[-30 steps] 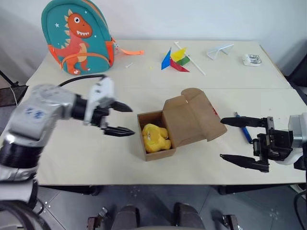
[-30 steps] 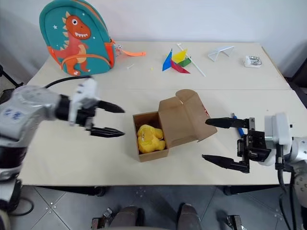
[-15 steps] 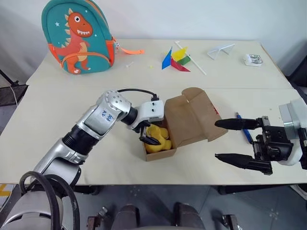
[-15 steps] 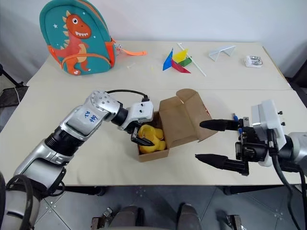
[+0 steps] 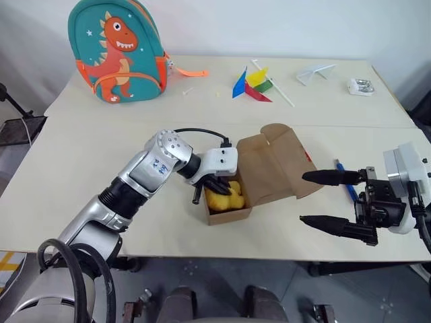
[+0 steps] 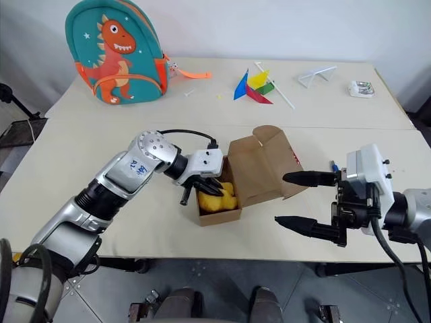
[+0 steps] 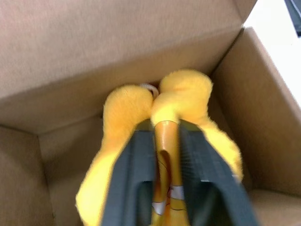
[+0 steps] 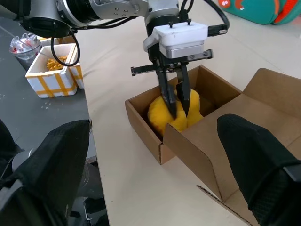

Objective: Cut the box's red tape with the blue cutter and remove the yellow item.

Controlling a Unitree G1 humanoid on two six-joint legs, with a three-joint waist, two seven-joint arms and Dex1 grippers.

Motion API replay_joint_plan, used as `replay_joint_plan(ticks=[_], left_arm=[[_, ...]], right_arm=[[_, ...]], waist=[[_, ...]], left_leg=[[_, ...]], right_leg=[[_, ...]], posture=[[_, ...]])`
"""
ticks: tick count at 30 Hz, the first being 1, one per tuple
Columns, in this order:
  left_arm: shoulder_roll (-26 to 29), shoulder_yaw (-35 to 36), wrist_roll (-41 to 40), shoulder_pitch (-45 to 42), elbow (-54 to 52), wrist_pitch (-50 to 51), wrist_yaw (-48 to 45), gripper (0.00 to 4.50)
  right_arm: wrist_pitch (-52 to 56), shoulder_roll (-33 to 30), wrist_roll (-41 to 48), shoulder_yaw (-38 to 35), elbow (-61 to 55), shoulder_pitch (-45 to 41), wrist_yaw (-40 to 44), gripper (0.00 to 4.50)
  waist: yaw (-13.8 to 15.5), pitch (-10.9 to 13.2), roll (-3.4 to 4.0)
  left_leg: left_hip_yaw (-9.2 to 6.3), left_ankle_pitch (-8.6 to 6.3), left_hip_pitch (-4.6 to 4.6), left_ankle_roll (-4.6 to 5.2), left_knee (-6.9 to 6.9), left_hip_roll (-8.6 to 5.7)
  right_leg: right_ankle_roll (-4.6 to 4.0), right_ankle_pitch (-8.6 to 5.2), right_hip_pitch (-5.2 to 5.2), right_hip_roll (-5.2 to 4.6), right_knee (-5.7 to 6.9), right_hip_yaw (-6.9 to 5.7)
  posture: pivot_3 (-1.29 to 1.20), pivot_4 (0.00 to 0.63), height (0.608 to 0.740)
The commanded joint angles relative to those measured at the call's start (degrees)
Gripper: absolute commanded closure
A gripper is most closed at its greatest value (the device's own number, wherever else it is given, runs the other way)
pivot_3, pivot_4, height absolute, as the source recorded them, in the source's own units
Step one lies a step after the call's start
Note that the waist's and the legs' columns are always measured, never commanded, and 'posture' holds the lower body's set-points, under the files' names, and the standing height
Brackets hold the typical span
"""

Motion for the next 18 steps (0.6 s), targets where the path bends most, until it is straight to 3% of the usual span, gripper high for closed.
replay_joint_plan(ticks=[1,11,15,18], left_arm=[[-2.76,6.40,-5.61,-0.52,-0.76,0.48,-0.70,4.47],[-3.88,26.61,-20.99,-0.22,4.12,-2.14,-3.06,4.47],[-4.58,44.66,-31.78,5.04,2.20,-1.70,6.83,4.47],[-3.30,50.93,-34.42,9.34,0.12,-0.66,12.65,4.47]], right_arm=[[-1.69,1.33,0.00,-2.75,0.70,0.43,0.33,0.00],[-4.86,7.43,0.46,-3.17,4.73,-1.61,-1.10,0.00],[-7.24,9.81,-0.26,0.13,4.46,-5.61,-1.43,0.00],[-8.62,10.89,-1.28,2.00,4.86,-7.17,-0.81,0.00]], waist=[[0.29,0.00,0.00],[-0.32,0.00,0.00],[-1.35,0.00,0.00],[-1.55,0.00,-0.01]], left_leg=[[-0.02,-0.01,-0.03,0.01,0.07,0.00],[-0.03,-0.05,-0.04,0.07,0.22,0.01],[-0.05,-0.05,-0.03,0.07,0.20,0.04],[-0.07,-0.05,0.00,0.06,0.18,0.06]], right_leg=[[0.00,0.00,0.00,0.00,0.02,0.00],[0.02,0.02,0.01,0.00,0.12,0.01],[0.02,0.02,0.01,0.00,0.12,0.01],[0.02,0.02,0.02,0.00,0.16,0.00]], posture=[[0.00,0.150,0.740],[0.00,0.150,0.740],[0.00,0.150,0.740],[0.00,0.150,0.740]])
